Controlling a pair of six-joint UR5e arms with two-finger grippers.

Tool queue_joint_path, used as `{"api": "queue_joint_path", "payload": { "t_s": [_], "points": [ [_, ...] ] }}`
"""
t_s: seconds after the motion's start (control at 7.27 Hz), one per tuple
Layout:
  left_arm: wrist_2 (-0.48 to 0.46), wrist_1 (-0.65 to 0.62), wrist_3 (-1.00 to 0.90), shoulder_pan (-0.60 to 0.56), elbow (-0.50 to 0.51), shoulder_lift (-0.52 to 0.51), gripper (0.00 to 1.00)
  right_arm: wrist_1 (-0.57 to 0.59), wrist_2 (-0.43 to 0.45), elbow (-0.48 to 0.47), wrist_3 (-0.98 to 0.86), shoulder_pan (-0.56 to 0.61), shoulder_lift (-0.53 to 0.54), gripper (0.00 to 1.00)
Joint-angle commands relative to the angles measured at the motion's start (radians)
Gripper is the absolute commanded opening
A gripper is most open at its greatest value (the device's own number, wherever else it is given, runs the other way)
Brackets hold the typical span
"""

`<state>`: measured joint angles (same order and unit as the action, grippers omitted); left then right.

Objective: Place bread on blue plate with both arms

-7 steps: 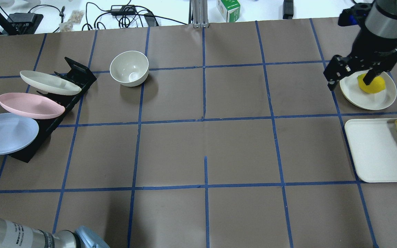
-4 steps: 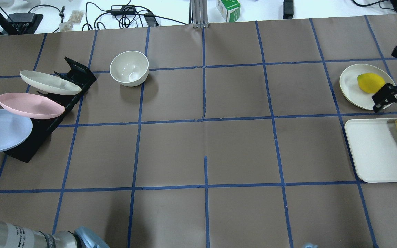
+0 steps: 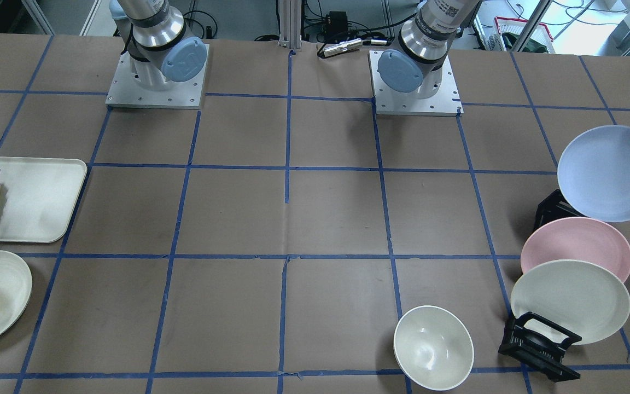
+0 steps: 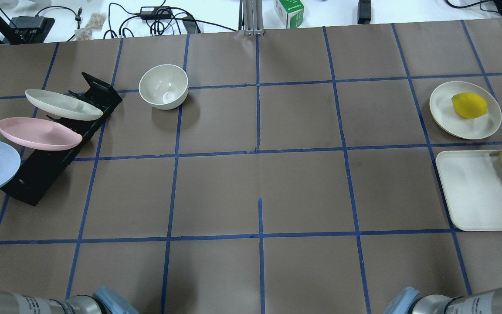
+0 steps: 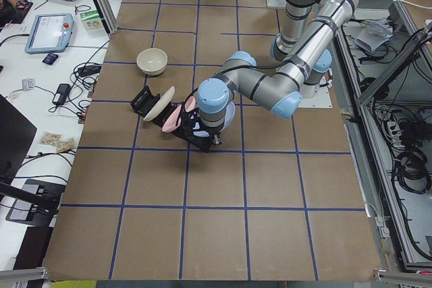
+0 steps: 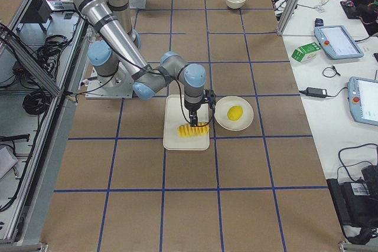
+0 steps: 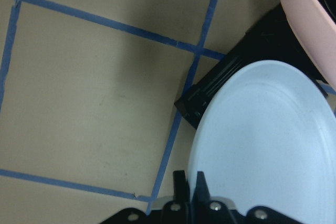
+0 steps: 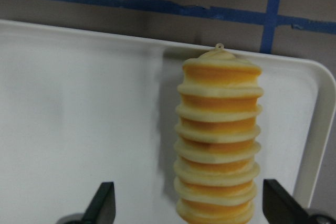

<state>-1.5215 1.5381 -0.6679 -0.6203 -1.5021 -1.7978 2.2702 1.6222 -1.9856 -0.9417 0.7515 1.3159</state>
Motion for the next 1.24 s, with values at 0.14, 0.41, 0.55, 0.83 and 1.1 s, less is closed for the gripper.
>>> {"api": "queue_joint_path", "payload": {
  "t_s": [0.14,0.41,0.55,0.83,1.1],
  "points": [
    [-0.010,0.272,0.089,-0.016,0.079,0.139,0.00,0.035,-0.005,0.062,-0.112,-0.049,-0.108,1.00],
    [0.067,0.266,0.289,-0.181,0.069,0.150,0.00,0.034,-0.065,0.060,-0.103,-0.063,-0.133,1.00],
    [0.082,0.254,0.409,-0.297,0.066,0.143,0.00,0.034,-0.077,0.059,-0.101,-0.063,-0.144,1.00],
    [0.176,0.163,0.604,-0.508,0.053,0.126,0.00,0.035,-0.099,0.059,-0.101,-0.061,-0.147,0.98],
    [0.207,-0.090,0.811,-0.681,-0.060,0.111,0.00,0.037,-0.140,0.057,-0.100,-0.061,-0.152,0.78]
  ]
}}
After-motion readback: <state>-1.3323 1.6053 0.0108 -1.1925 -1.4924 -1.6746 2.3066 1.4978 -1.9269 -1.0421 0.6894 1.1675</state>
